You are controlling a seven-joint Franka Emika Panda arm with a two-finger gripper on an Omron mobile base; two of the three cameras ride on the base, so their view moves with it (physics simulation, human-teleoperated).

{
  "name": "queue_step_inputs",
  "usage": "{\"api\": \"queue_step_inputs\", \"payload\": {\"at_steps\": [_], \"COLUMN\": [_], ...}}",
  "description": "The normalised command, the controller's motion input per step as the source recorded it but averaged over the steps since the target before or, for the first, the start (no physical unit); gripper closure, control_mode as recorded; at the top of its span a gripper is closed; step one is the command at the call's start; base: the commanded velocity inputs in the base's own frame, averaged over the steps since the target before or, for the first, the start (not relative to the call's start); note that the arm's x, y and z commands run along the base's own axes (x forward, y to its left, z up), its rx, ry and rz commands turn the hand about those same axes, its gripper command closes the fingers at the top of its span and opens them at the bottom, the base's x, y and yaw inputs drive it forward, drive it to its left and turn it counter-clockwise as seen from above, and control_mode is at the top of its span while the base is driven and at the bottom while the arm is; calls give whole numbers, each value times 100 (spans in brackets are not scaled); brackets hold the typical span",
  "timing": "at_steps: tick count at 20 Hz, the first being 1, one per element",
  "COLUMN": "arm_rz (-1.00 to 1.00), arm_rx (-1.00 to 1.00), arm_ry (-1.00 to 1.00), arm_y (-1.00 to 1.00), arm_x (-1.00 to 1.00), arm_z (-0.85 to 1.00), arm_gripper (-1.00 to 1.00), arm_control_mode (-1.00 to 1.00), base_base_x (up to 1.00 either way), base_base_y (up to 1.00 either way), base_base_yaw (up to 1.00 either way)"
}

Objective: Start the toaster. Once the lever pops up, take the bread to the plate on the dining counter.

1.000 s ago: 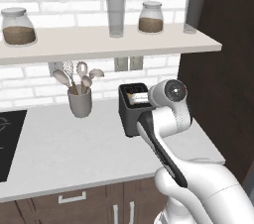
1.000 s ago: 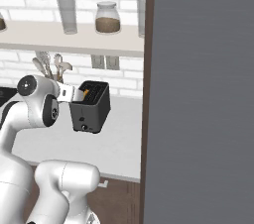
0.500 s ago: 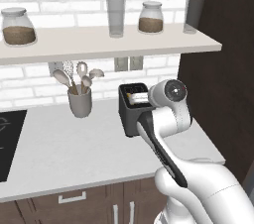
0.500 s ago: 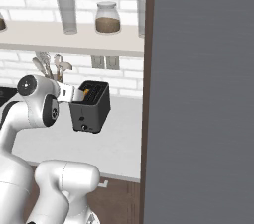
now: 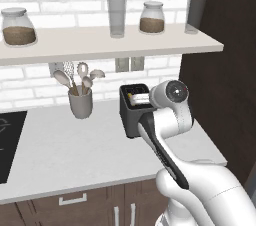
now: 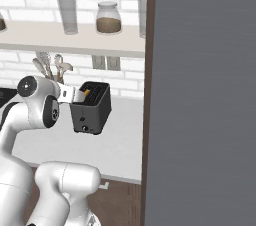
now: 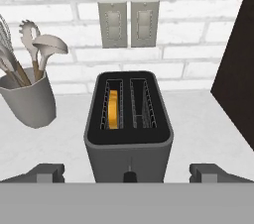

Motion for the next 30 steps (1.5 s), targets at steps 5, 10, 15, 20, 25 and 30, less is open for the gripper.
{"api": "queue_step_inputs", "payload": {"at_steps": [5,10,15,20,25,30], "arm_rz": [0,0,0,0,0,0], "arm_rx": [0,0,0,0,0,0], "arm_ry": [0,0,0,0,0,0], "arm_y": [0,0,0,0,0,0], "arm_x": [0,0,0,0,0,0], "arm_z": [0,0,0,0,0,0], "arm_gripper": [-100,-100,-100,-100,-100,-100], "arm_control_mode": [-100,-100,-100,-100,-100,-100], "base_base_x": [0,0,0,0,0,0], "base_base_y": [0,0,0,0,0,0], "base_base_yaw": [0,0,0,0,0,0]}}
